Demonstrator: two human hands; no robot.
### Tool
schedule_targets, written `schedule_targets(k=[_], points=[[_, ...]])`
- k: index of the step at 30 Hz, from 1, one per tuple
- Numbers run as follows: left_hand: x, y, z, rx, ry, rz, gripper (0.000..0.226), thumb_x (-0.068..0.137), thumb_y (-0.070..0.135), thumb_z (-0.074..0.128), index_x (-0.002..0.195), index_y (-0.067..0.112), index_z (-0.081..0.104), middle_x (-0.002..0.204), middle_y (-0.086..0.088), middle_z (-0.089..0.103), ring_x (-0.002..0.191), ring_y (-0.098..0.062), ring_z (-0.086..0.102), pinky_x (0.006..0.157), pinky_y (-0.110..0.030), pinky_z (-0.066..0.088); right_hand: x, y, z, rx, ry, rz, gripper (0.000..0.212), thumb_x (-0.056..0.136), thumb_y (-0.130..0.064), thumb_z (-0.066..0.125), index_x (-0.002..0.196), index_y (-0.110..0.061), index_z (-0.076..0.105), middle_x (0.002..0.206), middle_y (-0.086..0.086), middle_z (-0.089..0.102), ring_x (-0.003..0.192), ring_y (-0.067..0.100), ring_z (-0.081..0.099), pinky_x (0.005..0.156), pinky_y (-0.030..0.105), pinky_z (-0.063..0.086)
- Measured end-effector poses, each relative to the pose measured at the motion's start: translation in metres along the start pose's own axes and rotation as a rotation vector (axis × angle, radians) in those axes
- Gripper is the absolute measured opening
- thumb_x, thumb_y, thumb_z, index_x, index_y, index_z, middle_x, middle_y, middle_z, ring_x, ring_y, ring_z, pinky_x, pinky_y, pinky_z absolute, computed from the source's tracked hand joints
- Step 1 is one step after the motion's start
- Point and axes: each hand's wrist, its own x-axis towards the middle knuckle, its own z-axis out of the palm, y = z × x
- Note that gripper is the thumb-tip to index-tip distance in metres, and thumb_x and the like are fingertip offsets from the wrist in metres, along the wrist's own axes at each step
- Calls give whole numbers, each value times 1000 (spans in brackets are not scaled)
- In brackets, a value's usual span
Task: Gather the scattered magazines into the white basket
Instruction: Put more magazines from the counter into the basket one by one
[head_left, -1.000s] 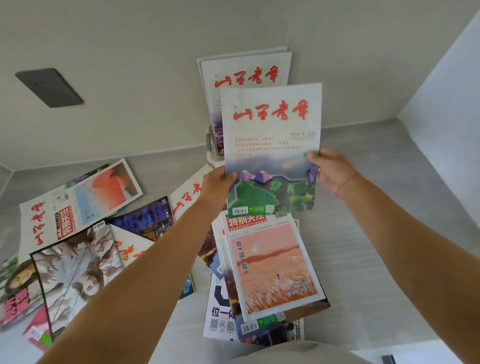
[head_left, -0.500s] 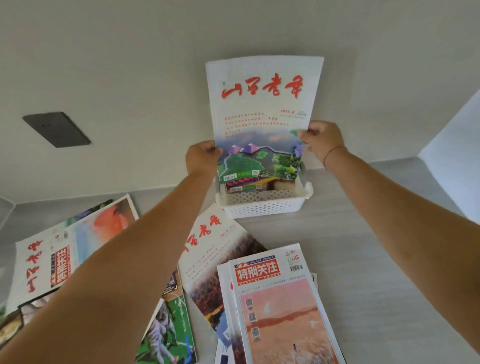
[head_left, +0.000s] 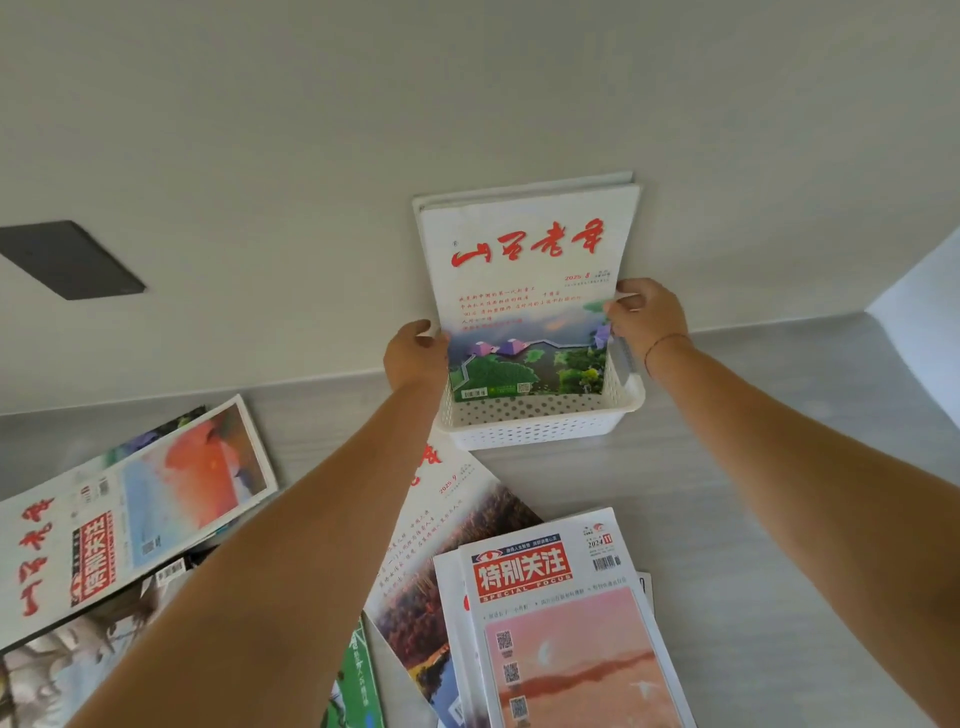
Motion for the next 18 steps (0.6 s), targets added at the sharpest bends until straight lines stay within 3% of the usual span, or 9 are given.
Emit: schedule_targets(k=[3,8,10,13,15,18], points=[[-3,5,0,52,-30,49,22,90,21,54,103,15,71,104,-11,72,90,-29,66,83,-36,56,-5,-6,3,-52,-24,-36,25,86,-13,54,109,-7,62,108,15,68,100,31,63,89,39,51],[-19,-13,-11,-17,-43,20,21,90,21,54,104,16,69,103,-8,72,95,-30,66,87,-41,55,-31,-1,3,-51,23,15,41,85,-16,57,126,-10,52,126,10,58,105,19,56,90,28,42],[-31,-27,-18,-33,-15,29,18,89,22,56,101,17,68,97,-3,72,86,-23,66,73,-31,56,-53,3,0,-18,107,12,36,85,-18,57,121,-11,55,121,6,60,97,14,54,85,24,41],[-54,-51,-33,-23,37,31,15,89,19,55,98,18,68,88,4,68,67,-7,59,46,-17,44,-95,17,-6,24,205,-12,27,82,-15,56,109,-11,60,104,4,62,90,14,56,74,17,41],[-75,-72,-40,-24,26,-7,12,89,18,56,93,21,66,81,8,66,65,-8,59,52,-22,48,-127,37,-8,-37,171,13,23,82,-14,56,104,-11,60,99,5,60,84,15,53,63,15,36],[-112,-108,-47,-2,-56,-98,8,88,21,58,90,21,66,90,-1,69,80,-18,61,75,-34,53,-177,77,-4,-161,-32,147,29,82,-23,58,107,-8,58,96,5,57,87,20,52,67,24,34]])
